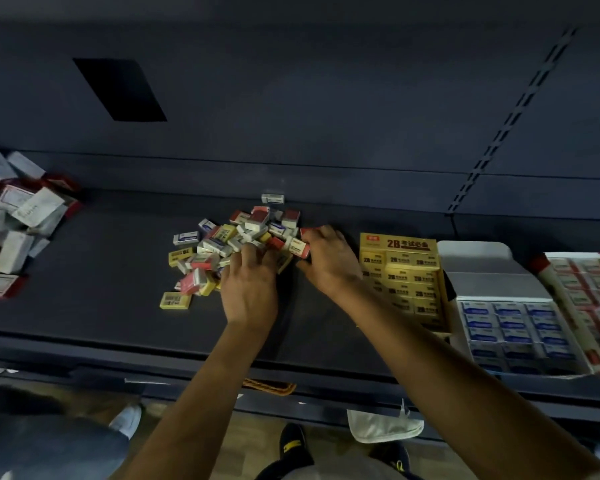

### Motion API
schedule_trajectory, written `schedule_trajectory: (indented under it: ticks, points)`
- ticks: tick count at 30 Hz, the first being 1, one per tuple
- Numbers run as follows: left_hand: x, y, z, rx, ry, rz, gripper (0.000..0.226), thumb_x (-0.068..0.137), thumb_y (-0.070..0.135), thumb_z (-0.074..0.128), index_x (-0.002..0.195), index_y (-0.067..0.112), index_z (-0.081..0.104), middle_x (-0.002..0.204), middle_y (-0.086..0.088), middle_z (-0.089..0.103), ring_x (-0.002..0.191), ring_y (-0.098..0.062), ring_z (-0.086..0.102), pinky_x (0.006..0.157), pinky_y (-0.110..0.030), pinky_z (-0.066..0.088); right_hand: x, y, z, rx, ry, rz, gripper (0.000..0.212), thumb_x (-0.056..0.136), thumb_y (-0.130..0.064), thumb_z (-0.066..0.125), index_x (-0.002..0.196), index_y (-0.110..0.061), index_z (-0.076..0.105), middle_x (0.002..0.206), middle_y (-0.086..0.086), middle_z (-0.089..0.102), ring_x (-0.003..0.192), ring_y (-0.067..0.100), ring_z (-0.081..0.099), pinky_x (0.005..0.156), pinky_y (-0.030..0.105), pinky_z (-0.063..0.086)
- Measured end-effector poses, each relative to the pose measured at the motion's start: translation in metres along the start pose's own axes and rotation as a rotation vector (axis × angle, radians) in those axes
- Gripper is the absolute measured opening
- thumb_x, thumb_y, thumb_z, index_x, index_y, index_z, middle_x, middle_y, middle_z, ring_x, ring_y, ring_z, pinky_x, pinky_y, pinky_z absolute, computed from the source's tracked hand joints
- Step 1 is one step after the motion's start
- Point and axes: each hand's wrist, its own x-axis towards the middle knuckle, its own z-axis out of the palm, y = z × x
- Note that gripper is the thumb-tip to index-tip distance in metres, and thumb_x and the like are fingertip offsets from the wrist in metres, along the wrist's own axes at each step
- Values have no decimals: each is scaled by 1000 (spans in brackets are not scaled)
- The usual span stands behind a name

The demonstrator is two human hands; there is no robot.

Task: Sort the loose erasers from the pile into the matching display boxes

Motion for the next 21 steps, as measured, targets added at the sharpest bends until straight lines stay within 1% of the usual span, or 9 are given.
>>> schedule_trajectory:
  ticks: [4, 7, 10, 11, 12, 14, 16, 18, 21]
  points:
    - [-2, -1, -2, -37, 7, 15, 30, 65, -1, 75, 93, 5, 66, 90, -17, 58, 68, -37, 60, 54, -40, 51, 3, -1, 3, -2, 20, 20, 41, 86, -26, 61, 124, -16, 53, 123, 7, 46, 115, 26, 42, 90, 34, 43]
    - [-4, -3, -7, -237, 27, 2, 31, 73, 0, 69, 102, 8, 65, 95, -16, 59, 70, -36, 62, 51, -36, 50, 0, 3, 2, 38, 34, 24, 33, 86, -22, 61, 118, -14, 58, 120, 6, 48, 112, 24, 44, 89, 30, 41]
    - [-3, -3, -17, -521, 82, -27, 20, 84, 5, 62, 104, 10, 65, 91, -9, 65, 71, -24, 63, 63, -12, 44, -7, 10, -5, 77, 78, 11, 27, 86, -18, 60, 112, -15, 61, 113, 5, 53, 106, 22, 49, 84, 25, 39]
    - [-3, -3, -18, -601, 98, -40, 17, 88, 6, 59, 103, 10, 65, 88, -6, 66, 71, -18, 63, 66, -9, 43, -11, 13, -9, 108, 99, 7, 26, 85, -17, 61, 112, -16, 62, 112, 4, 54, 103, 21, 52, 83, 24, 40]
    - [-3, -2, -17, -695, 94, -63, 14, 91, 9, 57, 103, 12, 65, 86, -2, 66, 72, -14, 63, 68, -14, 48, -14, 15, -14, 144, 117, 1, 27, 85, -17, 63, 111, -16, 63, 111, 4, 55, 100, 19, 54, 83, 23, 42]
    - [-4, 3, -16, -926, -7, -176, 15, 94, 15, 56, 104, 18, 65, 86, 5, 68, 79, -10, 65, 73, -31, 55, -23, 19, -25, 194, 152, -23, 28, 83, -16, 66, 111, -16, 64, 111, 3, 56, 96, 17, 58, 84, 27, 47]
    - [-4, 12, -19, -1137, -128, -304, 18, 91, 14, 59, 106, 23, 65, 92, 7, 69, 88, -11, 66, 81, -36, 55, -32, 25, -34, 230, 195, -43, 27, 81, -14, 68, 109, -15, 65, 108, 3, 58, 91, 16, 60, 82, 29, 50]
    - [-5, 24, -26, -1239, -193, -344, 24, 87, 5, 62, 107, 19, 66, 97, 5, 70, 92, -11, 65, 81, -27, 54, -41, 31, -43, 272, 223, -54, 29, 80, -11, 70, 108, -14, 66, 106, 3, 59, 87, 15, 61, 81, 29, 50]
    - [-7, 40, -34, -1319, -213, -285, 31, 81, -5, 66, 105, 14, 66, 96, 8, 70, 91, -7, 65, 76, -17, 52, -53, 44, -54, 280, 191, -19, 34, 82, -15, 68, 115, -18, 63, 110, -1, 57, 91, 11, 60, 85, 23, 48]
